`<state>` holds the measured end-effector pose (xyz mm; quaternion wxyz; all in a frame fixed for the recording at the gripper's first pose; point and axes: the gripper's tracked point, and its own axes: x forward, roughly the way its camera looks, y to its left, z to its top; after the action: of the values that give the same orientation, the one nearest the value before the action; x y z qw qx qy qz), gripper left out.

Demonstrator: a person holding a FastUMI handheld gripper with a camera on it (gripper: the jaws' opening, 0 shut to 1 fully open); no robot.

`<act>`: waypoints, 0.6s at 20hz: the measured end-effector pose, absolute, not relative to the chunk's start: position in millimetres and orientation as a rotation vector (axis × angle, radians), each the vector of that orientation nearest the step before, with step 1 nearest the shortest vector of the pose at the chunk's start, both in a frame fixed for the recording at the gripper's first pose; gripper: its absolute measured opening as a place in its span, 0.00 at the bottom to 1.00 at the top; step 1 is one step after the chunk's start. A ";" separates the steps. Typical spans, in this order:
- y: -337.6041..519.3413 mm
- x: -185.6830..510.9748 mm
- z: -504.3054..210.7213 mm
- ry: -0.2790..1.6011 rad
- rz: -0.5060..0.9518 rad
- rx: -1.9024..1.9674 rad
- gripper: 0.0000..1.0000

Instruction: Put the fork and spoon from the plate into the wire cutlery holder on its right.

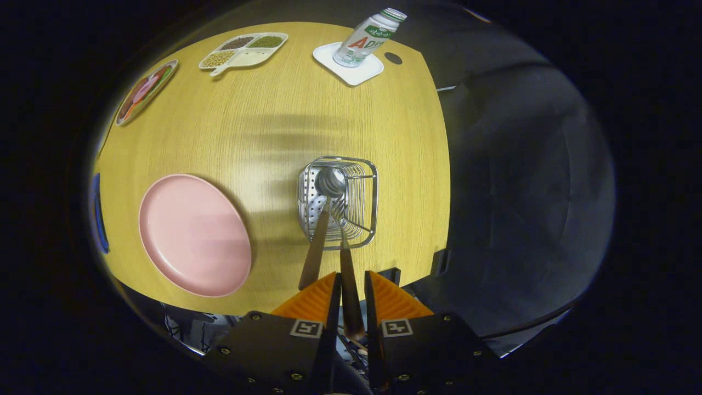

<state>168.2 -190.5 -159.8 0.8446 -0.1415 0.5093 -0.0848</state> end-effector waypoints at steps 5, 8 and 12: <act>-187.8 165.3 -159.3 1.074 -0.179 -0.272 0.25; -187.0 159.1 -154.6 1.073 -0.188 -0.285 0.25; -181.8 147.3 -144.7 1.039 -0.199 -0.245 0.33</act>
<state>147.3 -181.8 -144.7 0.8561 -0.1166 0.4945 -0.0947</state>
